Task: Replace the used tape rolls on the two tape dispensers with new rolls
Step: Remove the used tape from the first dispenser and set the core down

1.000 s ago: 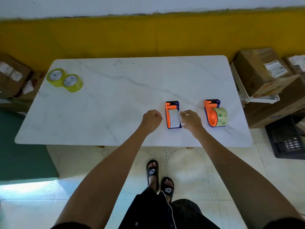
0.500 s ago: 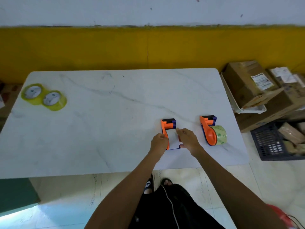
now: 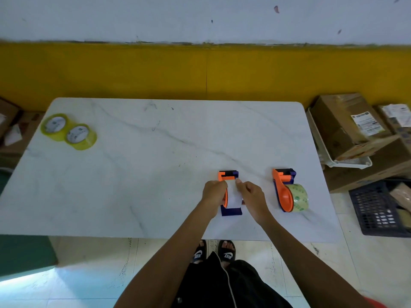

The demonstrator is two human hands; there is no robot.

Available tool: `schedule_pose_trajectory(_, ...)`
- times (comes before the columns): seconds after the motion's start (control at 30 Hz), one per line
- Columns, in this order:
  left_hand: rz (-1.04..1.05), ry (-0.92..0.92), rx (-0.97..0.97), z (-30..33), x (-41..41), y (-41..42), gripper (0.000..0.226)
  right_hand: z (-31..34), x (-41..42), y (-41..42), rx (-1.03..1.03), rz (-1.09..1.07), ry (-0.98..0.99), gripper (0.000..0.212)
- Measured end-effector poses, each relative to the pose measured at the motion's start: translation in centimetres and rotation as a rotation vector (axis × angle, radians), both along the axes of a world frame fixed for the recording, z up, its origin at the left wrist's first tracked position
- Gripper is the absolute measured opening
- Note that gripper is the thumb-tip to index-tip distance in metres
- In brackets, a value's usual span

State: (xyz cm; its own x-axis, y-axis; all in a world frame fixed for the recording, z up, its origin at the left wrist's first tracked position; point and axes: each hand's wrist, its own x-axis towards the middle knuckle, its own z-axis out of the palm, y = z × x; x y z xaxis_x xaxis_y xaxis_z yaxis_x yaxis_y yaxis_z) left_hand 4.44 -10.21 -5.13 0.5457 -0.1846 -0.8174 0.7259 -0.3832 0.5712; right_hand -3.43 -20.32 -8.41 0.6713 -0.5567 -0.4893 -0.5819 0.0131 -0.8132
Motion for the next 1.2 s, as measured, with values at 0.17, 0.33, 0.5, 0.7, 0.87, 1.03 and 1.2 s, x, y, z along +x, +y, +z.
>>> schedule_pose_trajectory(0.17,-0.001,-0.012,-0.011,-0.5,-0.4,0.1,0.025,-0.9,-0.3,-0.6,-0.006,0.037,-0.053,0.045)
schedule_pose_trajectory(0.33,0.015,-0.004,-0.01,-0.7,-0.5,0.1,0.016,-1.1,-1.7,-2.9,-0.021,-0.022,-0.051,0.038)
schedule_pose_trajectory(0.5,-0.008,-0.038,0.011,-1.0,-0.5,-0.1,0.011,-1.2,-3.4,-5.7,-0.021,-0.073,-0.041,0.042)
schedule_pose_trajectory(0.7,-0.004,-0.06,0.024,-0.7,-0.5,-0.3,0.011,-1.0,-3.4,-6.1,-0.014,-0.06,-0.065,0.047)
schedule_pose_trajectory(0.87,-0.023,-0.065,0.058,-1.3,-1.3,0.0,0.013,-0.6,-3.1,-6.3,0.011,-0.018,-0.103,0.051)
schedule_pose_trajectory(1.03,-0.042,-0.066,0.089,-3.2,-2.9,0.9,0.015,-0.5,-3.2,-6.5,0.058,0.004,-0.142,0.049)
schedule_pose_trajectory(1.2,-0.061,-0.138,0.121,-2.5,-3.1,1.1,0.015,-0.6,-3.4,-6.6,0.06,0.007,-0.147,0.049)
